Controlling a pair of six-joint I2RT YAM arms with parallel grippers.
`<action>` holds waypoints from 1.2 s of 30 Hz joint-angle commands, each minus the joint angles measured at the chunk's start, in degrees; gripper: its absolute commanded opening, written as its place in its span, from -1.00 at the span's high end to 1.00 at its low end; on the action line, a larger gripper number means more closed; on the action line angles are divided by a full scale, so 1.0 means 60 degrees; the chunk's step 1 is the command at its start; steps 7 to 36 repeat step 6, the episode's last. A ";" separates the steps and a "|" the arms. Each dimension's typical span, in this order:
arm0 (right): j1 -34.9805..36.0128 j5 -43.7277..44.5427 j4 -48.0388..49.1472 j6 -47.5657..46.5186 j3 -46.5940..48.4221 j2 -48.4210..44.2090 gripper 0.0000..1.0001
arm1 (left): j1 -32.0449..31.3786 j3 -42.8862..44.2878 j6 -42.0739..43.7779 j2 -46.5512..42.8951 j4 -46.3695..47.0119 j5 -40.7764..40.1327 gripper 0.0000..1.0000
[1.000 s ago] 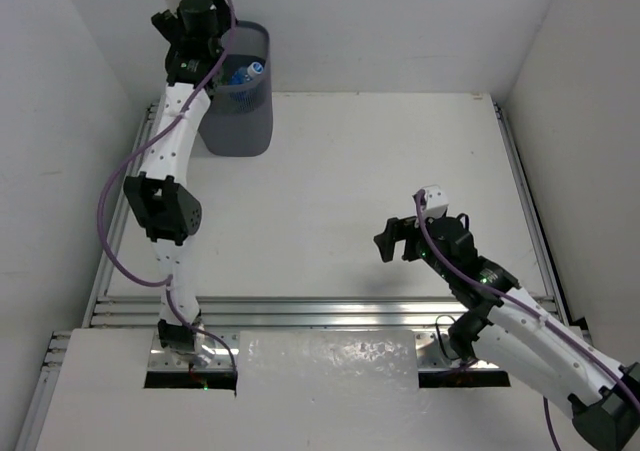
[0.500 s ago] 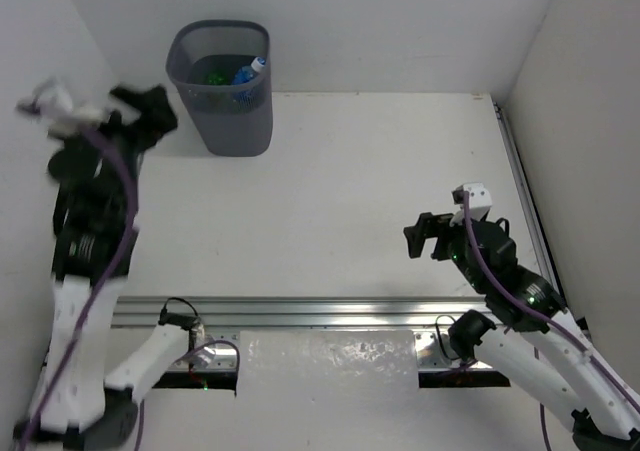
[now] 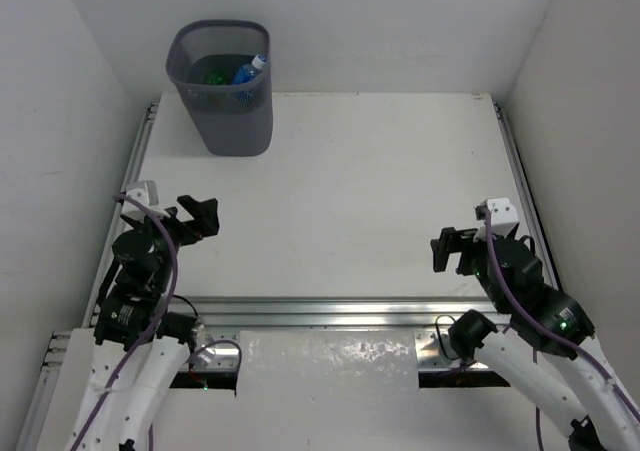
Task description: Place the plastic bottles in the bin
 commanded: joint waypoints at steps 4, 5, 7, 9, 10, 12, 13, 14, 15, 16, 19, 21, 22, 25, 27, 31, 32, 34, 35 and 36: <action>-0.0021 0.0637 0.0104 -0.0214 -0.0263 0.0155 -0.98 | -0.0042 0.0262 -0.0039 -0.0123 0.0761 0.0279 -0.99; -0.0021 0.0652 0.0118 -0.0170 -0.0278 0.0199 -0.98 | -0.0042 0.0306 -0.0040 -0.0050 0.0730 0.0207 -0.99; -0.0021 0.0624 0.0133 -0.0155 -0.0308 0.0243 -0.98 | -0.0042 0.0306 -0.0040 0.0038 0.0686 0.0163 -0.99; -0.0021 0.0624 0.0133 -0.0155 -0.0308 0.0243 -0.98 | -0.0042 0.0306 -0.0040 0.0038 0.0686 0.0163 -0.99; -0.0021 0.0624 0.0133 -0.0155 -0.0308 0.0243 -0.98 | -0.0042 0.0306 -0.0040 0.0038 0.0686 0.0163 -0.99; -0.0021 0.0624 0.0133 -0.0155 -0.0308 0.0243 -0.98 | -0.0042 0.0306 -0.0040 0.0038 0.0686 0.0163 -0.99; -0.0021 0.0624 0.0133 -0.0155 -0.0308 0.0243 -0.98 | -0.0042 0.0306 -0.0040 0.0038 0.0686 0.0163 -0.99; -0.0021 0.0624 0.0133 -0.0155 -0.0308 0.0243 -0.98 | -0.0042 0.0306 -0.0040 0.0038 0.0686 0.0163 -0.99; -0.0021 0.0624 0.0133 -0.0155 -0.0308 0.0243 -0.98 | -0.0042 0.0306 -0.0040 0.0038 0.0686 0.0163 -0.99; -0.0021 0.0624 0.0133 -0.0155 -0.0308 0.0243 -0.98 | -0.0042 0.0306 -0.0040 0.0038 0.0686 0.0163 -0.99; -0.0021 0.0624 0.0133 -0.0155 -0.0308 0.0243 -0.98 | -0.0042 0.0306 -0.0040 0.0038 0.0686 0.0163 -0.99; -0.0021 0.0624 0.0133 -0.0155 -0.0308 0.0243 -0.98 | -0.0042 0.0306 -0.0040 0.0038 0.0686 0.0163 -0.99; -0.0021 0.0624 0.0133 -0.0155 -0.0308 0.0243 -0.98 | -0.0042 0.0306 -0.0040 0.0038 0.0686 0.0163 -0.99; -0.0021 0.0624 0.0133 -0.0155 -0.0308 0.0243 -0.98 | -0.0042 0.0306 -0.0040 0.0038 0.0686 0.0163 -0.99; -0.0021 0.0624 0.0133 -0.0155 -0.0308 0.0243 -0.98 | -0.0042 0.0306 -0.0040 0.0038 0.0686 0.0163 -0.99; -0.0021 0.0624 0.0133 -0.0155 -0.0308 0.0243 -0.98 | -0.0042 0.0306 -0.0040 0.0038 0.0686 0.0163 -0.99; -0.0021 0.0624 0.0133 -0.0155 -0.0308 0.0243 -0.98 | -0.0042 0.0306 -0.0040 0.0038 0.0686 0.0163 -0.99; -0.0021 0.0624 0.0133 -0.0155 -0.0308 0.0243 -0.98 | -0.0042 0.0306 -0.0040 0.0038 0.0686 0.0163 -0.99; -0.0021 0.0624 0.0133 -0.0155 -0.0308 0.0243 -0.98 | -0.0042 0.0306 -0.0040 0.0038 0.0686 0.0163 -0.99; -0.0021 0.0624 0.0133 -0.0155 -0.0308 0.0243 -0.98 | -0.0042 0.0306 -0.0040 0.0038 0.0686 0.0163 -0.99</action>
